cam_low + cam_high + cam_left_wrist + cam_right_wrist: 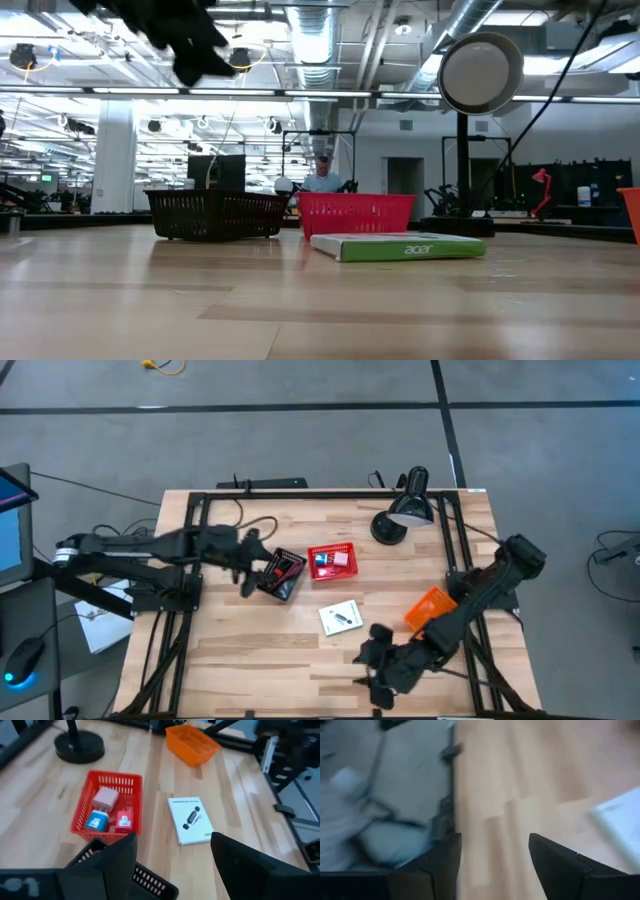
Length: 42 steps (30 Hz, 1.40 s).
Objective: Pick and place items into bin
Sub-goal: Put the white card reader box into the orange bin
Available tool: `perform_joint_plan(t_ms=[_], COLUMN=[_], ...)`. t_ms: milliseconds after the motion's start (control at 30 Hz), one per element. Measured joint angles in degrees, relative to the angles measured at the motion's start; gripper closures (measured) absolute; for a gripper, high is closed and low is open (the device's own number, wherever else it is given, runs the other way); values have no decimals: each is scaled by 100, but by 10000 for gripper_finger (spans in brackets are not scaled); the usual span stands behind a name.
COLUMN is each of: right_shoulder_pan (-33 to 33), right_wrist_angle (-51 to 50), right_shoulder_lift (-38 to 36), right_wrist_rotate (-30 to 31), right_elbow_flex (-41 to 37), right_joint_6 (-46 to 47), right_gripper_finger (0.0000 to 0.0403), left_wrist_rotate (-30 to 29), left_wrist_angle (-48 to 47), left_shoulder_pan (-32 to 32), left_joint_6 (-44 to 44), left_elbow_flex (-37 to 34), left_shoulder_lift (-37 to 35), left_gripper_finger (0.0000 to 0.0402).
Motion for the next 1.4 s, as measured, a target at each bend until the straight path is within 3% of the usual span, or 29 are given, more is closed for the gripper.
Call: perform_joint_plan(t_ms=[167, 333, 400, 500, 633, 767, 833, 900, 1167, 1400], right_shoulder_pan=[-440, -979, -1092, -1205, -1338, -1286, -1164, -1073, -920, -1195], right_wrist_angle=[451, 389, 419, 268, -830, -2362, -2636, -2647, -2326, -2589], right_shoulder_lift=[386, 695, 726, 616, 87, -501, -677, -752, -718, -387], right_wrist_rotate=[-1256, -3449, -3699, -3528, -2869, -1009, 89, 751, 422, 189], right_elbow_flex=[2, 0, 2, 2, 15, 11, 11, 11, 15, 0], right_joint_6=[415, 682, 393, 54, -145, -4, 352, 683, 498, 1157], right_gripper_finger=[178, 178, 178, 178, 178, 178, 178, 178, 178, 178], left_wrist_rotate=[93, 310, 180, -87, -361, -320, -312, -248, -638, -623], left_wrist_angle=[864, 1899, 2075, 2127, 2179, 2306, 2576, 2852, 3385, 4140], left_shoulder_pan=[-112, -631, -845, -1017, -1075, -1129, -1209, -1304, -1423, -1567], left_joint_6=[168, 1347, 1683, 1777, 1340, 1097, 996, 895, 262, -263], left_elbow_flex=[-87, -85, -83, -83, -83, -85, -83, -83, -83, -79], left_shoulder_lift=[776, 1336, 1539, 1791, 2021, 2159, 2295, 2468, 3077, 3785], left_gripper_finger=[159, 159, 159, 159, 161, 187, 214, 246, 388, 399])
